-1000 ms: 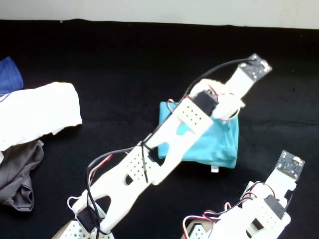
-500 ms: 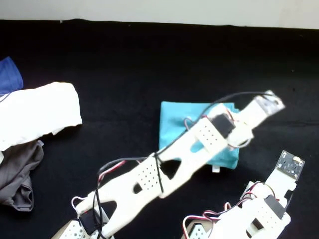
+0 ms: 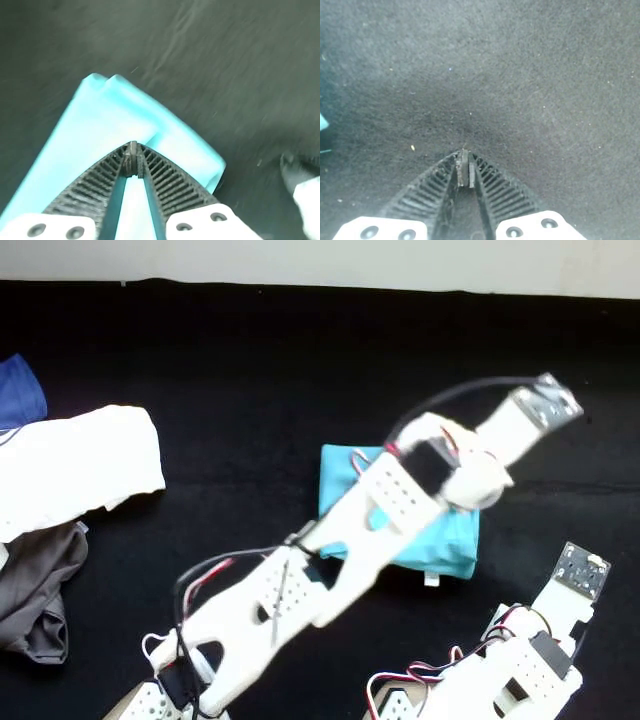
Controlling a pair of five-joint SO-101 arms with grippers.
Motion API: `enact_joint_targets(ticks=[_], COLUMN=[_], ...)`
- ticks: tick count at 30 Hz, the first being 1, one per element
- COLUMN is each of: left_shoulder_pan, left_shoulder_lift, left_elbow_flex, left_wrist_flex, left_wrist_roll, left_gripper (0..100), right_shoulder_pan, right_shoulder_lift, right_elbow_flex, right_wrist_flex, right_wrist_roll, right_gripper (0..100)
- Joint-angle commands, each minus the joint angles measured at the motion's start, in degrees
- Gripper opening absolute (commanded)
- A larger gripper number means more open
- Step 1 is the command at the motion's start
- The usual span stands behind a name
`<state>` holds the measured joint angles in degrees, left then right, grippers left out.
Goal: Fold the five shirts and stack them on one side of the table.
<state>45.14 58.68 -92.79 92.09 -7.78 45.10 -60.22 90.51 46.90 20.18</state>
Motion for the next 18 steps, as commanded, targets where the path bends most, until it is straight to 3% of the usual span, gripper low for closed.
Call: enact_joint_targets(ticks=[1, 9, 13, 18], left_shoulder_pan=[-4.35, -17.36, -22.46, -30.90], left_shoulder_lift=[-9.10, -25.71, -39.60, -58.33], left_elbow_flex=[-2.07, 5.49, 23.52, 54.81], left_wrist_flex=[10.55, 10.73, 10.73, 10.37], left_wrist_roll=[-6.15, -6.77, -6.77, -7.21], left_gripper=[2, 2, 2, 2], right_shoulder_pan=[-1.10, -1.10, -1.10, -1.10], right_shoulder_lift=[-0.04, -0.04, -0.04, -0.04], right_elbow_flex=[1.89, 1.89, 1.89, 1.89], right_wrist_flex=[-1.19, -1.19, -1.19, -1.19], right_wrist_roll=[0.18, 0.35, 0.35, 0.35], right_gripper=[0.7, 0.7, 0.7, 0.7])
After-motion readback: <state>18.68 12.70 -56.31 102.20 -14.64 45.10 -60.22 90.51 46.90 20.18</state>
